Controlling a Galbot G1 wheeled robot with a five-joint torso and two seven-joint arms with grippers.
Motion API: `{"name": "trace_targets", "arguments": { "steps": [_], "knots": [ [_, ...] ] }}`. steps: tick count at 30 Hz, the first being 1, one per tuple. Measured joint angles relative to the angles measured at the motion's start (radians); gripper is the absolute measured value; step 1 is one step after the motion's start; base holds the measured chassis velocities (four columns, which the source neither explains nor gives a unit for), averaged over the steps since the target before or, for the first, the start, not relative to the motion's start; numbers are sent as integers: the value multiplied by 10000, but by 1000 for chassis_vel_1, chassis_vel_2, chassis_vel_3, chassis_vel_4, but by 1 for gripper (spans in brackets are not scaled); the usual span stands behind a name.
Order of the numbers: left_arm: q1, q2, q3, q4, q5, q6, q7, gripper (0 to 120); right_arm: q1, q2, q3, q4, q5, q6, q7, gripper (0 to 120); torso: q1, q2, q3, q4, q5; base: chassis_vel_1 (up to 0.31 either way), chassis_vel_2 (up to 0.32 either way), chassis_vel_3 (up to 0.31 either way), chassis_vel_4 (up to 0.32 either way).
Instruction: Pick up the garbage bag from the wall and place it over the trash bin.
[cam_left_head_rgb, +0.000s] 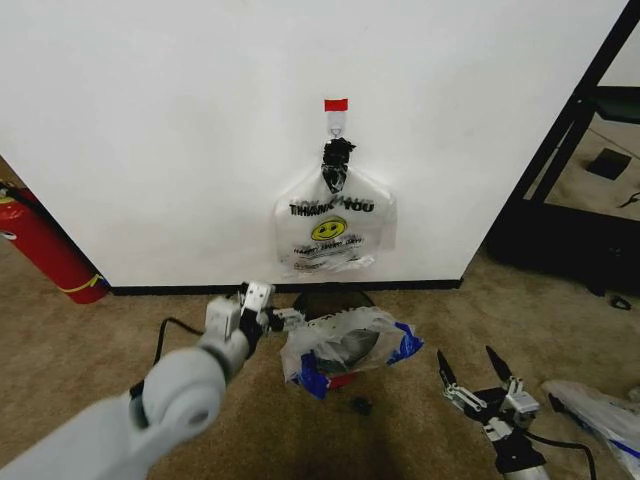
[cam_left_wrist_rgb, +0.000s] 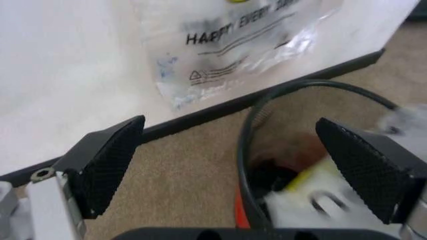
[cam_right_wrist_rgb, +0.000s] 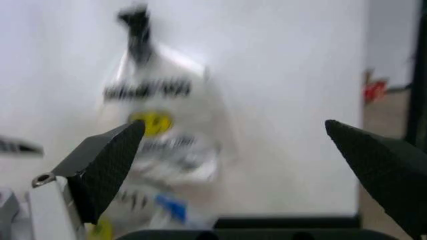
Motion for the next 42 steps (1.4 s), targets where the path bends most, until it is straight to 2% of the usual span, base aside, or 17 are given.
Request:
{"name": "trace_targets", "arguments": {
  "steps": [1,5,10,13,15,16,21,25,28,30,36,39,40,42],
  "knots": [
    [-379,-216,165,446,-237,198,117,100,-208,251,98,73,-207,366,62,100,0,0,0,-10,5,0,0,0,0],
    [-982,-524,628,1096,-361,320,258,100,-562,552,214,197,-684,817,502,100,-1,0,-1,-4,3,0,0,0,0],
    [-1853,-975,1528,2107,-603,449,486,100,-910,782,257,379,-989,678,1198,100,0,0,0,-4,4,0,0,0,0],
    [-2310,-1232,1708,2585,-1981,821,456,100,-822,899,249,382,-1131,476,1362,100,0,0,-1,2,3,0,0,0,0],
    [-2654,-1412,1892,3038,-2513,1009,433,100,-799,908,203,419,-1124,361,1401,100,-1,0,-2,0,5,0,0,0,0],
    [-2654,-1412,1892,3038,-2513,1009,433,100,-799,908,203,419,-1124,361,1401,100,-1,0,-2,0,5,0,0,0,0],
    [-3642,-1701,2563,4317,-2870,1340,1017,98,-807,853,201,529,-975,209,1419,100,0,0,-1,-1,4,0,0,0,0],
    [-3891,-1869,2683,4765,-2881,1437,1274,96,-839,820,221,544,-877,199,1424,100,0,0,-1,1,5,0,0,0,0],
    [-4337,-2245,2931,5637,-2725,1517,1656,94,-905,801,202,579,-780,191,1427,100,0,0,-1,-4,4,0,0,0,0],
    [-4460,-2299,3009,5822,-2693,1548,1783,91,-922,809,182,592,-780,185,1426,100,0,0,-1,-5,4,0,0,0,0],
    [-4551,-2231,3184,6156,-2202,1582,2615,67,-948,785,168,619,-742,109,1467,100,0,0,-2,0,5,0,0,0,0],
    [-4515,-2190,3241,6217,-2024,1583,2846,62,-947,776,172,653,-722,41,1474,100,0,0,-2,-1,3,0,0,0,0],
    [-4505,-2179,3286,6279,-1943,1583,2944,53,-948,776,163,692,-720,-23,1474,100,0,0,-2,0,3,0,0,0,0],
    [-4499,-2176,3346,6361,-1902,1581,3032,47,-953,786,133,726,-725,-65,1474,100,0,0,-2,-1,3,0,0,0,0]
  ]
}}
